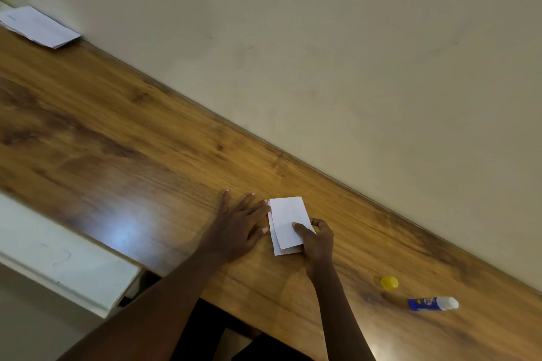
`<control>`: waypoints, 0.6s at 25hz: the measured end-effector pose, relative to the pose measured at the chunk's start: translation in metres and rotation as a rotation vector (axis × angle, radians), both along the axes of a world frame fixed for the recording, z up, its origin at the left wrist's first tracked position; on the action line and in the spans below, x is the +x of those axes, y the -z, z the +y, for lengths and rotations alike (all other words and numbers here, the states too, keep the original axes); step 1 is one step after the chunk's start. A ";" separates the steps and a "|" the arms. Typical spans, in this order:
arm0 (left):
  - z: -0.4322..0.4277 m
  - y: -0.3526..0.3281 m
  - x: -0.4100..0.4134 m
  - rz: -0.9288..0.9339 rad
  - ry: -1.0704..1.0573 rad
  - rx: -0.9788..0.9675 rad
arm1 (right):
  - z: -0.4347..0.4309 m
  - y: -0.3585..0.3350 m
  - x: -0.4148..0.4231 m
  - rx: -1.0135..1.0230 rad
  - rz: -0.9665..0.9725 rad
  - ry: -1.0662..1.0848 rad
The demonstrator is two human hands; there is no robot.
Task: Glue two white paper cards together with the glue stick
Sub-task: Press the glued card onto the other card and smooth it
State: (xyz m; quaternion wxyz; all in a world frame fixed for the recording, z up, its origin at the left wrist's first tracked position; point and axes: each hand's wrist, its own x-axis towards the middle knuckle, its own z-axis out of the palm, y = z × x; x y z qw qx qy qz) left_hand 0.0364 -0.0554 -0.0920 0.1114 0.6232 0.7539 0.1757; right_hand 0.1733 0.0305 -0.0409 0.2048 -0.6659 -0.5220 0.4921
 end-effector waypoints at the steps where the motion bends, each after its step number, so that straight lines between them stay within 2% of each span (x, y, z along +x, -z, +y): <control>1: 0.000 0.001 0.000 0.001 -0.001 -0.001 | -0.001 0.000 -0.001 0.008 -0.001 0.006; 15: 0.000 0.003 -0.001 -0.033 -0.016 0.043 | -0.004 0.008 -0.004 0.081 -0.051 -0.039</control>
